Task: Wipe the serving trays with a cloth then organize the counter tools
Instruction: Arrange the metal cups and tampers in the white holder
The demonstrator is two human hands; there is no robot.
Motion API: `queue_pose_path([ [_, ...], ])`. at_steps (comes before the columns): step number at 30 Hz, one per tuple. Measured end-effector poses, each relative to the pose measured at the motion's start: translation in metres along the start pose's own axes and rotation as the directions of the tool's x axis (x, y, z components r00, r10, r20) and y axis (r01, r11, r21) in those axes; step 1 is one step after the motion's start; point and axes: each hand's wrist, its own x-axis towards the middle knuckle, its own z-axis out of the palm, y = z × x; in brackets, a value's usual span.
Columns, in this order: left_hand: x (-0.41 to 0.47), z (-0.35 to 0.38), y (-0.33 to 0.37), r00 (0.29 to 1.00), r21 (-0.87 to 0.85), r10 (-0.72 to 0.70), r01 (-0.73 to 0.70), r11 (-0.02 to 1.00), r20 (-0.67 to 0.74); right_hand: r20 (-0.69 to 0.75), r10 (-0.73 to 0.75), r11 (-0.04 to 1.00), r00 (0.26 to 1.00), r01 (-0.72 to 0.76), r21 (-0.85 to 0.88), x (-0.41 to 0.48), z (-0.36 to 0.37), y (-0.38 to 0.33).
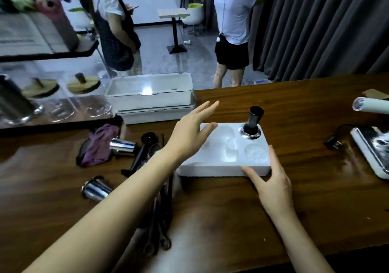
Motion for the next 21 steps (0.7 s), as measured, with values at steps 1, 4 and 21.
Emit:
queue_pose_path([
  [1,-0.010,-0.017,-0.010,0.999,0.035,-0.031,0.032,0.999,-0.022,0.003,-0.006,1.000,1.000,0.006,-0.012,0.000,-0.001,-0.001],
  [4,-0.042,-0.066,-0.046,0.990,0.115,-0.100,0.111,0.987,-0.098,0.004,0.002,0.999,1.000,-0.002,-0.041,0.001,-0.001,-0.002],
  [21,-0.095,-0.130,-0.139,0.985,0.371,-0.168,0.138,0.918,0.050,-0.028,0.083,0.990,0.996,-0.085,-0.109,0.003,0.003,0.008],
])
